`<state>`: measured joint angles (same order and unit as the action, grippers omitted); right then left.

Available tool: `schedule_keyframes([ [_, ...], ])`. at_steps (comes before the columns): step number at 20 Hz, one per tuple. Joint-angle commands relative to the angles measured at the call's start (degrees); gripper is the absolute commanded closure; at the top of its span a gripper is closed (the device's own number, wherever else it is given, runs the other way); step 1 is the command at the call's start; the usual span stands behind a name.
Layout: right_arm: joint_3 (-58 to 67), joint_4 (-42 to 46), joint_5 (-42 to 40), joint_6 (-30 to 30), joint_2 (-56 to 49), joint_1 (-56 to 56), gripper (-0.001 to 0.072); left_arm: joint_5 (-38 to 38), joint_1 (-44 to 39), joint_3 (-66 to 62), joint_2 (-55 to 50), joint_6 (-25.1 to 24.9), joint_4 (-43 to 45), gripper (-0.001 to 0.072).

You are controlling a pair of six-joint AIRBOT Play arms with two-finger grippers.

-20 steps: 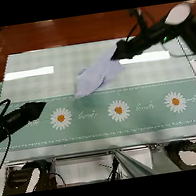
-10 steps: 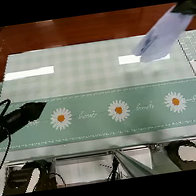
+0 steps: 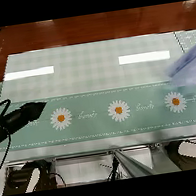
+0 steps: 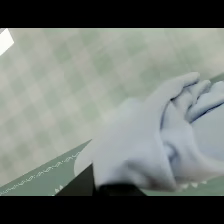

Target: Fold the shirts.

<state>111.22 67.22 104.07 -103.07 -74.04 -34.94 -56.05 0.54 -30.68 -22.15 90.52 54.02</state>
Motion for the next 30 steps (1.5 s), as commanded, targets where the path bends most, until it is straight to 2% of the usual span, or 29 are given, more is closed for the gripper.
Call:
schedule_keyframes([
  [1, -8.6, 5.4, 2.3, -0.1, 6.7, -6.6, 0.0681, 0.2, 0.0, 0.0, 0.0, 0.0, 0.0, 0.0690],
  [5, -24.7, 18.0, 2.2, 1.7, 17.0, -17.2, 0.0681, 0.2, 0.0, 0.0, 0.0, 0.0, 0.0, 0.0690],
  [7, -30.0, 24.4, 2.2, 5.7, 20.8, -23.0, 0.0681, 0.5, 0.0, 0.0, 0.0, -1.1, 0.0, 0.0690],
  [10, -37.4, 25.4, 2.2, 5.0, 26.6, -29.1, 0.0672, 2.9, 0.0, 0.0, 0.0, -1.5, 0.0, 0.0690],
  [11, -39.8, 29.6, 2.2, 3.7, 28.5, -29.7, 0.0531, 3.7, 0.0, 0.0, 0.0, -1.5, 0.0, 0.0690],
  [12, -42.2, 34.6, 2.2, 2.7, 30.1, -29.7, 0.0264, 4.1, 0.0, 0.0, 0.0, -1.5, 0.0, 0.0691],
  [13, -44.0, 36.4, 1.9, 2.2, 31.0, -29.7, 0.0152, 4.4, 0.0, 0.0, 0.0, -1.5, 0.0, 0.0690],
  [14, -44.8, 36.2, 1.8, 2.3, 31.2, -29.7, 0.0138, 4.7, 0.0, 0.0, 0.0, -1.5, 0.0, 0.0690],
  [17, -44.4, 35.1, -2.3, 4.0, 31.0, -27.7, 0.0146, 9.3, 0.0, -0.2, -0.1, -1.6, 0.0, 0.0691],
  [18, -43.6, 31.5, -6.6, 5.7, 31.0, -25.9, 0.0228, 11.4, 0.3, -1.3, -0.9, -3.1, 0.1, 0.0691],
  [19, -42.0, 26.3, -11.3, 9.3, 30.8, -23.8, 0.0522, 11.7, 0.9, -3.7, -2.9, -4.9, 0.0, 0.0691],
  [20, -40.1, 21.0, -16.0, 12.0, 30.3, -21.2, 0.0680, 11.5, 1.5, -7.5, -6.0, -5.5, 0.0, 0.0691],
  [24, -30.2, -6.3, -34.9, 14.5, 23.6, -1.3, 0.0681, 4.8, -1.0, -33.6, -25.4, -10.9, -4.1, 0.0692],
  [25, -28.8, -9.1, -37.9, 15.3, 21.5, 6.6, 0.0681, 2.8, -3.8, -40.6, -30.5, -11.0, -4.3, 0.0692],
  [26, -28.6, -8.1, -40.1, 15.3, 19.7, 14.5, 0.0680, 1.4, -6.9, -45.7, -34.7, -11.0, -4.0, 0.0692],
  [28, -29.2, 4.9, -38.9, 15.0, 14.2, 30.9, 0.0680, 1.0, -15.1, -50.5, -40.7, -11.0, 2.6, 0.0692],
  [29, -30.6, 12.8, -36.4, 13.6, 11.2, 36.9, 0.0680, 0.4, -19.1, -49.8, -42.8, -9.1, 10.5, 0.0692],
  [30, -32.8, 21.0, -34.1, 10.1, 8.0, 41.6, 0.0680, -0.4, -21.8, -47.9, -44.5, -4.0, 18.8, 0.0692],
])
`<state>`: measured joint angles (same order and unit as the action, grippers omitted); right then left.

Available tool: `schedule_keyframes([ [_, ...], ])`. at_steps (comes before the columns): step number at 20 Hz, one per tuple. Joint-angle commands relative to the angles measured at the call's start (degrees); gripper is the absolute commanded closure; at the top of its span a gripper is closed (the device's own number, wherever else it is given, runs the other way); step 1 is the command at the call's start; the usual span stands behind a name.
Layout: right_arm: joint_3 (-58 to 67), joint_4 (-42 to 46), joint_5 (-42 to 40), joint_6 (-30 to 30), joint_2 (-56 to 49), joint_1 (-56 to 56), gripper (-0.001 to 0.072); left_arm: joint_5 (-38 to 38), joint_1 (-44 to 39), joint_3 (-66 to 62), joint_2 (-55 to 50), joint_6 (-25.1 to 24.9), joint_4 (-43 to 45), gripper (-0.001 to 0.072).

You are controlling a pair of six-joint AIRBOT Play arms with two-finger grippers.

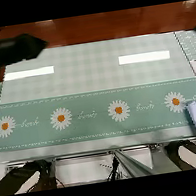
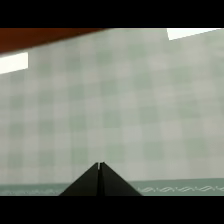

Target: Fold the shirts.

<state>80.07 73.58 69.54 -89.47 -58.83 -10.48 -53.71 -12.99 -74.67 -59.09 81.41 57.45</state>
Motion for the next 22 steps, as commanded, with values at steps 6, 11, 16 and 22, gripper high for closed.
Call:
schedule_keyframes([
  [6, -9.0, 21.7, -3.5, -13.1, -15.6, 20.6, 0.0681, -1.8, -9.8, 4.5, -14.4, 15.2, 24.6, 0.0690],
  [11, -9.0, 21.5, -3.6, -12.9, -15.6, 20.6, 0.0681, -1.8, -9.5, 4.5, -14.7, 15.2, 24.6, 0.0691],
  [16, -9.0, 21.5, -3.6, -12.9, -15.6, 20.6, 0.0681, -1.8, -9.5, 4.5, -14.7, 15.2, 24.6, 0.0691],
  [22, -9.0, 21.5, -3.6, -12.9, -15.6, 20.6, 0.0681, -1.8, -9.5, 4.5, -14.8, 15.2, 24.6, 0.0690],
])
